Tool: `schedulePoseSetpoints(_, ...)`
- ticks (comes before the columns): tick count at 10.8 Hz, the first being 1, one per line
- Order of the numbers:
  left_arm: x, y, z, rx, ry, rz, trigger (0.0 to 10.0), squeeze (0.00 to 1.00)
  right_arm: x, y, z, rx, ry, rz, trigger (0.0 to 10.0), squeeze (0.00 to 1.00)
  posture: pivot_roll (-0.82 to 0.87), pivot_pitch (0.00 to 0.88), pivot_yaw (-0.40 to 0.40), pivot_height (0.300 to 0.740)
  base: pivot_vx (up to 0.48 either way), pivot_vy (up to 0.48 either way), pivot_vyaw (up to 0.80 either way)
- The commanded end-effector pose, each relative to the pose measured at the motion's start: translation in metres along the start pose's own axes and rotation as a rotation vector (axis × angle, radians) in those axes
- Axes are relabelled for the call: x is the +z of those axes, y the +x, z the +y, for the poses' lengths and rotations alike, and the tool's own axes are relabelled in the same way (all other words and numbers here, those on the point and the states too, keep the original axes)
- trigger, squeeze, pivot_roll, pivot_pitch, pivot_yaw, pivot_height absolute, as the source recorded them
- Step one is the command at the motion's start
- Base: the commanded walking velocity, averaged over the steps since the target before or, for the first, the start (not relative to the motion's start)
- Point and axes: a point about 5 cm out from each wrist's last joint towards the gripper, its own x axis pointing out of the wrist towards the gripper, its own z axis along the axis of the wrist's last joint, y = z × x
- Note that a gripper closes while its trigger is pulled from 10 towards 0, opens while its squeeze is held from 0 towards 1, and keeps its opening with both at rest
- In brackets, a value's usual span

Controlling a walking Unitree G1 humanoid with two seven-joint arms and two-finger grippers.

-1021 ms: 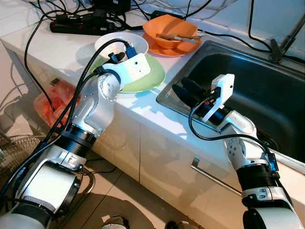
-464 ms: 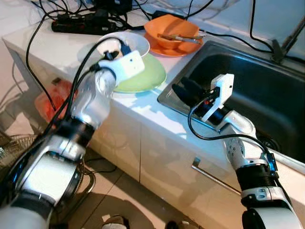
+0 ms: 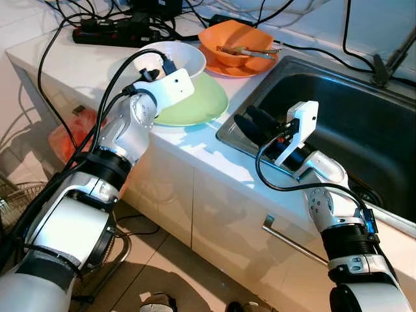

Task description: Kitchen organization

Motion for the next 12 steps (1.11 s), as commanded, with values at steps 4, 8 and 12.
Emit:
schedulePoseSetpoints(4,0.002,0.003,-0.009,-0.04,0.0,-0.017,0.0,0.0,0.0,-0.003,-0.001,-0.012,-0.006,0.001,10.0,0.0,0.08,0.096,-0.038,0.74,0.0,0.0,0.0)
schedulePoseSetpoints(8,0.0,0.003,-0.02,-0.069,-0.011,-0.022,0.0,0.0,-0.001,-0.004,-0.002,-0.025,-0.008,0.006,10.0,0.0,0.08,0.097,-0.038,0.74,0.0,0.0,0.0)
schedulePoseSetpoints(12,0.001,0.002,-0.025,-0.059,-0.004,-0.052,0.0,0.0,-0.001,-0.004,-0.003,-0.034,-0.01,0.007,10.0,0.0,0.08,0.095,-0.036,0.74,0.0,0.0,0.0)
